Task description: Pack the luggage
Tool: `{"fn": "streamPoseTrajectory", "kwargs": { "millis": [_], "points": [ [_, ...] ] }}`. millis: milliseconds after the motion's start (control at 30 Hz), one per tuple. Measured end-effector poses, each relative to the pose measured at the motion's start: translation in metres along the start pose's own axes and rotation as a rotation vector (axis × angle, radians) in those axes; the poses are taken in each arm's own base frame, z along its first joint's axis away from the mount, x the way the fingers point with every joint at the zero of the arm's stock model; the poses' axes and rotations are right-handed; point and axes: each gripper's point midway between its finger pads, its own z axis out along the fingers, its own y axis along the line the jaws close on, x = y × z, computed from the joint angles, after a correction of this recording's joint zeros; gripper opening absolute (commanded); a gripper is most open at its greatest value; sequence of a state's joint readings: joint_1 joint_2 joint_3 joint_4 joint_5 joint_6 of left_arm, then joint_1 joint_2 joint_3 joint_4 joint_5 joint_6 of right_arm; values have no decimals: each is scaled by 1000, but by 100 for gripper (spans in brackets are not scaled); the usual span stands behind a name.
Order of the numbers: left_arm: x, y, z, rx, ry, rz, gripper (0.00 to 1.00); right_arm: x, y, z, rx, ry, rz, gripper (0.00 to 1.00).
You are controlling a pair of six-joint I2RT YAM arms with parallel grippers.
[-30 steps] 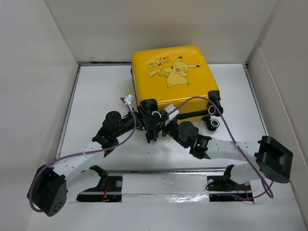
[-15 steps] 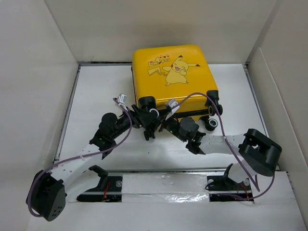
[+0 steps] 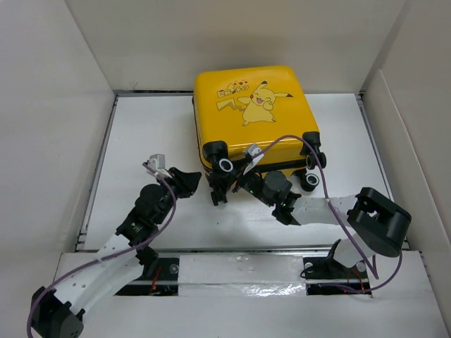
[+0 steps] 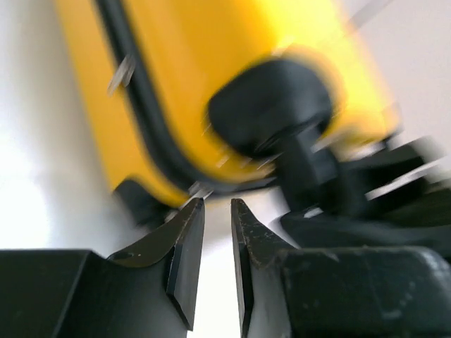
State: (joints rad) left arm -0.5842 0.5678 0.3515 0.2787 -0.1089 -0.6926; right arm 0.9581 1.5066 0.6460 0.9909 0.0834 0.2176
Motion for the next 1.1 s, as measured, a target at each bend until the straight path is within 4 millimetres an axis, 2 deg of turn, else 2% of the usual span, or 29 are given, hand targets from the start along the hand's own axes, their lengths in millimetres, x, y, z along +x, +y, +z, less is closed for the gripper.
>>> {"fn": "streamPoseTrajectory", "kwargs": {
  "millis": [200,300,433,633,1000,1100],
  "points": [
    [68,41,13,-105,176,129,31,1,0,-1,-21,17,-2,7],
    [80,51,23,-124,206,176,39,0,1,0,-32,30,-3,7],
    [88,56,36,-120,210,221,46,0,3,3,-46,48,-4,6],
    [84,50,49,-79,170,248,46,2,6,4,-71,63,-3,4],
    [74,40,57,-44,116,267,33,3,9,7,-90,57,18,0],
    [73,40,59,-51,110,277,25,3,10,8,-99,54,20,0]
  ]
}}
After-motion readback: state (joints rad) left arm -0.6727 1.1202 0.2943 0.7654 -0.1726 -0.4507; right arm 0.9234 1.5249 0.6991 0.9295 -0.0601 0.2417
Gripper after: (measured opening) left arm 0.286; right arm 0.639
